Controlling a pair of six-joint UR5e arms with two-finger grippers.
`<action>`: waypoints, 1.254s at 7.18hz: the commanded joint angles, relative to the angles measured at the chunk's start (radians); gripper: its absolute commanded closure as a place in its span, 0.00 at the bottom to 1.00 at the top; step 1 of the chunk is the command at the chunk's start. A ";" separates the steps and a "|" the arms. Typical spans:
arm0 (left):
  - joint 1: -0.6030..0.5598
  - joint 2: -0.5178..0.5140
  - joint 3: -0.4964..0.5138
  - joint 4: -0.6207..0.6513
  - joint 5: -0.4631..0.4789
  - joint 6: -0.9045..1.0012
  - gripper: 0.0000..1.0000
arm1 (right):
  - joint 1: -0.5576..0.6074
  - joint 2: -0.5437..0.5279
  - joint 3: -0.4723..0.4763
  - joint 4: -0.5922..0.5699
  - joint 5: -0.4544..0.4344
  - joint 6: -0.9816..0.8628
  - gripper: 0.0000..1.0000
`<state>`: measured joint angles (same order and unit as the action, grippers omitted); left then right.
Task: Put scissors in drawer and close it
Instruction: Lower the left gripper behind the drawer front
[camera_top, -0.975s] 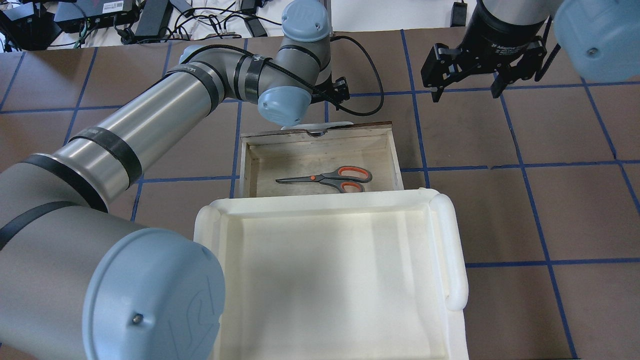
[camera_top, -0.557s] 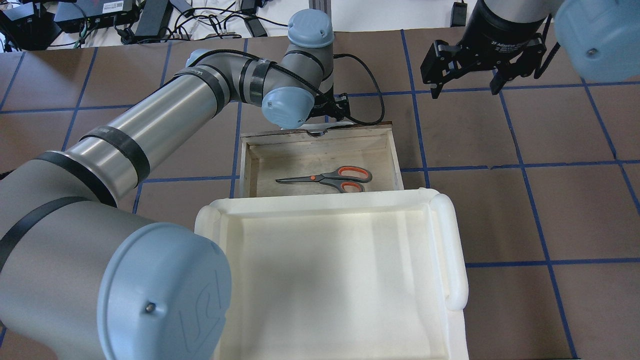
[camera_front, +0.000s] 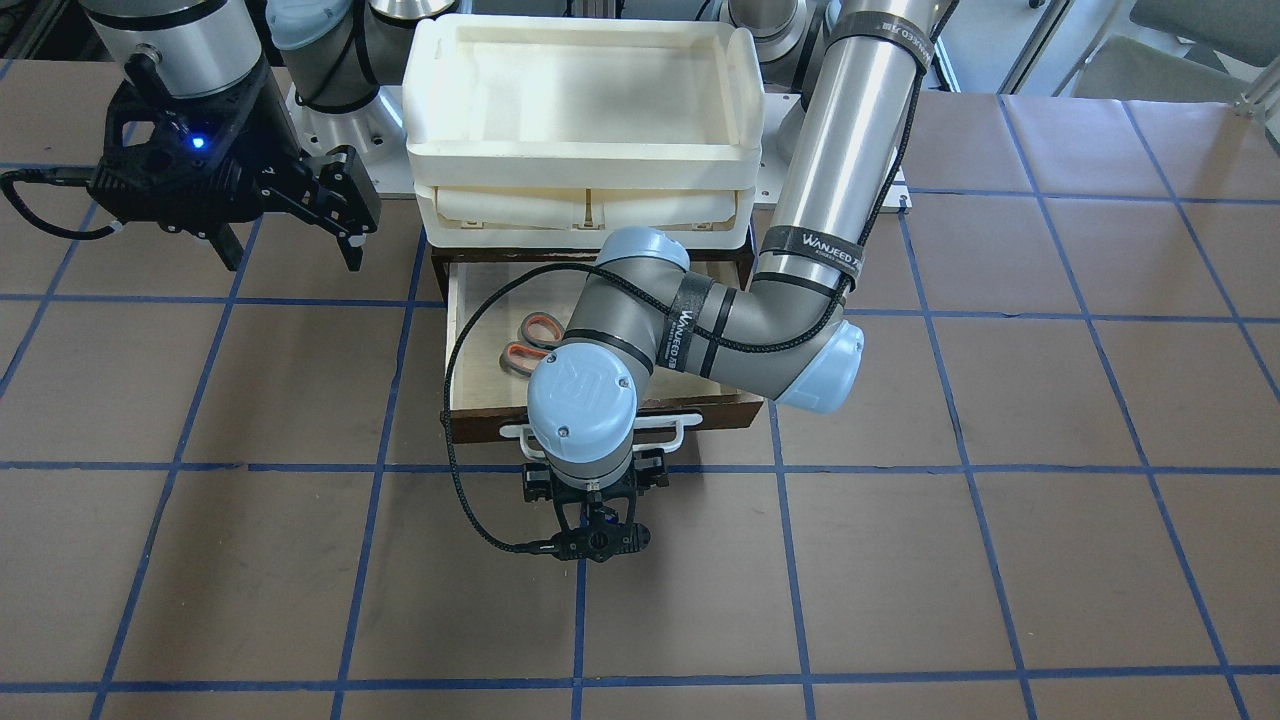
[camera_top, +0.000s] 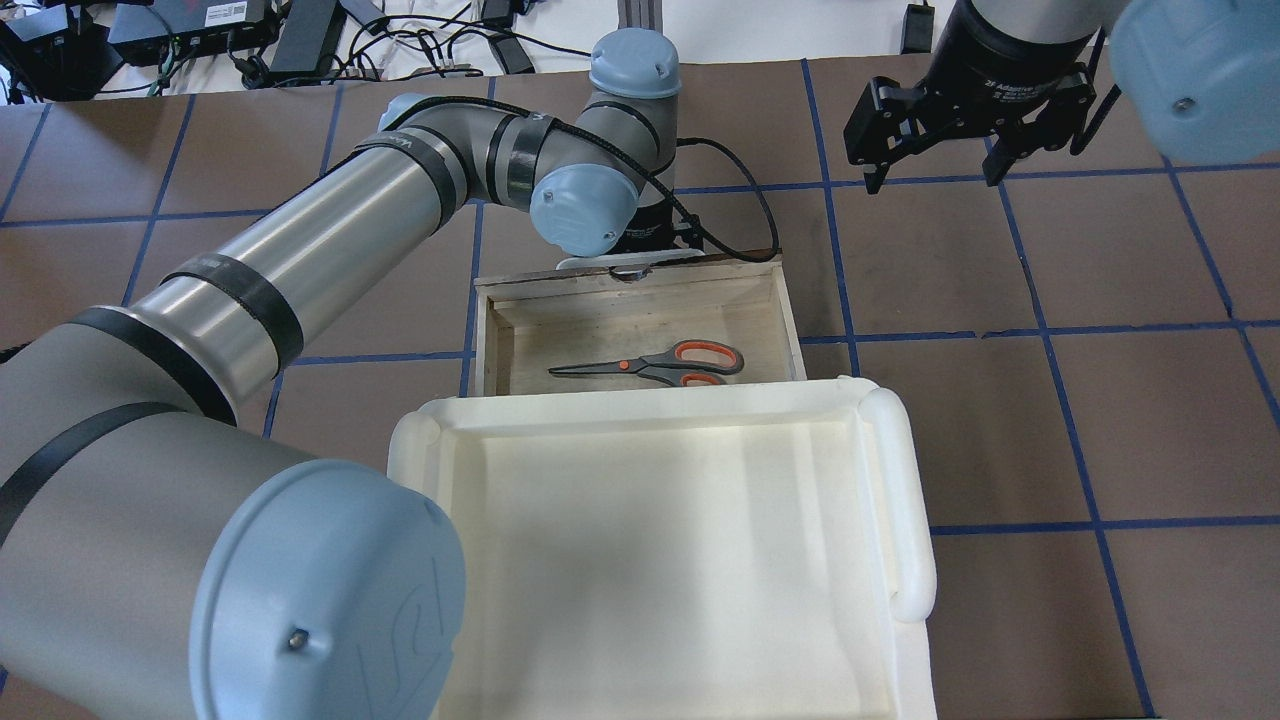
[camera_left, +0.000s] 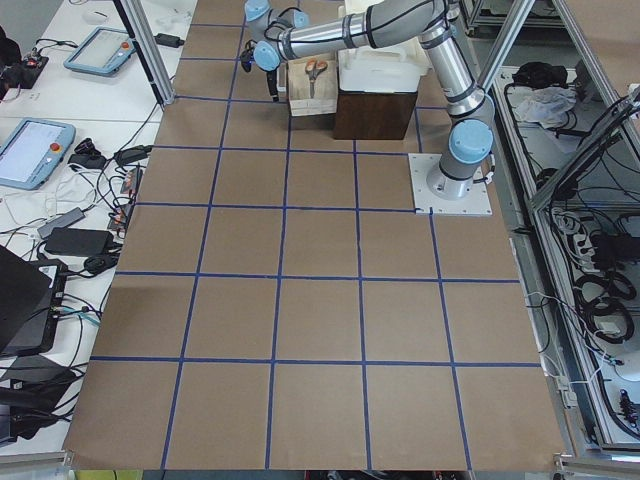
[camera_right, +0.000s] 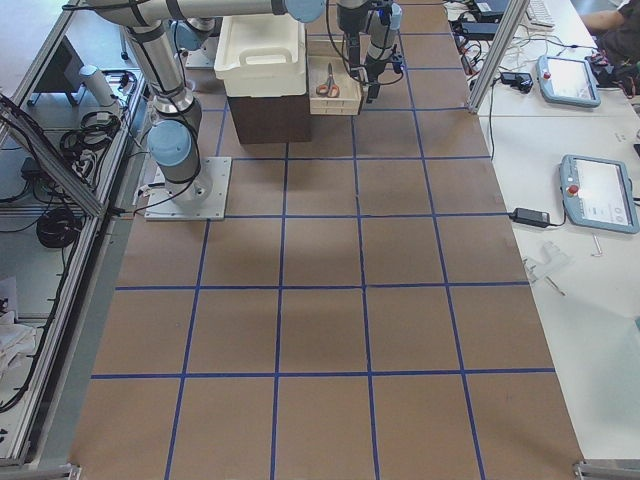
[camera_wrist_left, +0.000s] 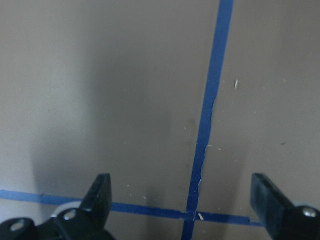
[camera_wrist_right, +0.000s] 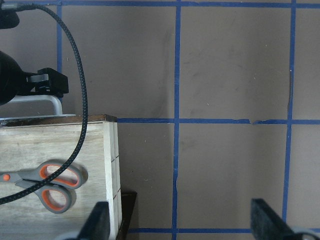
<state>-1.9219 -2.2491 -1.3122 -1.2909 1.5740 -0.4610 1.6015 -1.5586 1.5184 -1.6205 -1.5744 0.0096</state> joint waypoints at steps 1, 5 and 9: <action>-0.005 0.016 0.016 -0.048 -0.026 -0.010 0.00 | -0.002 0.000 0.000 0.001 0.004 -0.002 0.00; -0.023 0.091 -0.057 -0.099 -0.061 -0.015 0.00 | -0.008 0.000 0.003 0.010 -0.003 -0.014 0.00; -0.025 0.169 -0.146 -0.136 -0.063 -0.039 0.00 | -0.008 0.000 0.005 0.007 -0.003 -0.017 0.00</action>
<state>-1.9454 -2.1024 -1.4325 -1.4166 1.5134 -0.4933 1.5938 -1.5585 1.5221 -1.6129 -1.5771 -0.0067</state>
